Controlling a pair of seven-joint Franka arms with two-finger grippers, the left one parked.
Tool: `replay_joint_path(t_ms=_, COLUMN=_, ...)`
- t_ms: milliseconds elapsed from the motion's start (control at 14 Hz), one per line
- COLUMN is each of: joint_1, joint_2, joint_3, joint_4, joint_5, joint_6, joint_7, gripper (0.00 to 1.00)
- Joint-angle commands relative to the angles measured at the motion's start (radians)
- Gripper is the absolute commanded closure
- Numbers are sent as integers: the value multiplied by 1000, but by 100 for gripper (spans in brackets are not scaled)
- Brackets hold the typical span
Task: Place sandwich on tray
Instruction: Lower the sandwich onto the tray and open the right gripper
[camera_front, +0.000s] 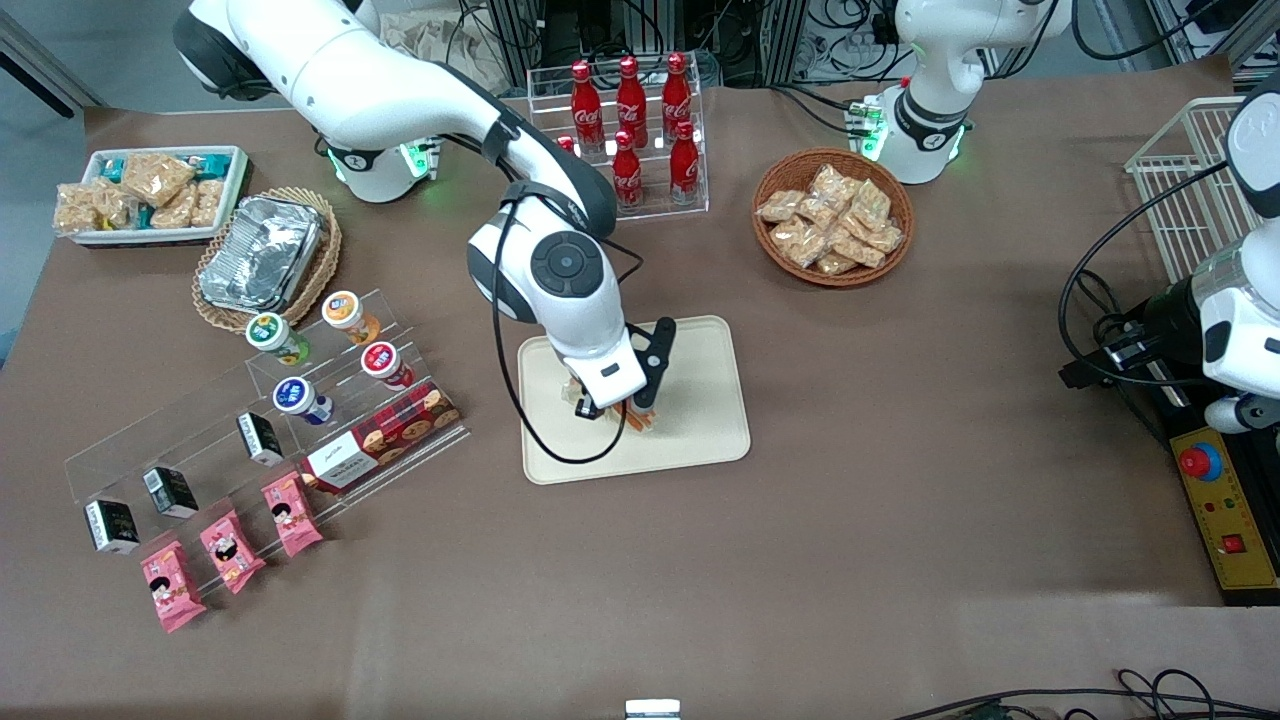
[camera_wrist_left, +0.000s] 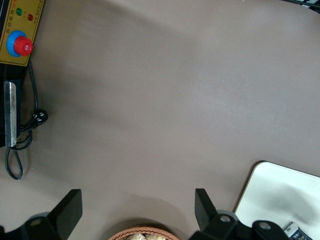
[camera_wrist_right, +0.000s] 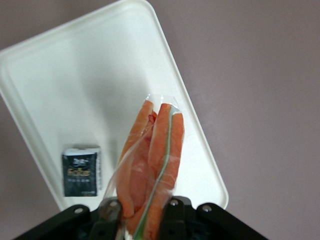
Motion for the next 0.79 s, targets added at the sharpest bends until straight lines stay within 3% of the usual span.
replay_joint_path(t_ms=0, joint_1=-7, joint_2=51, joint_3=3, joint_4=20, joint_5=-40, joint_6=67, joint_7=-90, gripper=75)
replay_joint_path(t_ms=500, joint_1=-6, joint_2=180, joint_3=0, joint_4=22, joint_5=-155, joint_6=248, joint_7=-115, gripper=74)
replay_joint_path(t_ms=714, joint_1=20, joint_2=185, joint_3=0, joint_4=20, joint_5=-199, joint_6=260, joint_7=-110, gripper=72)
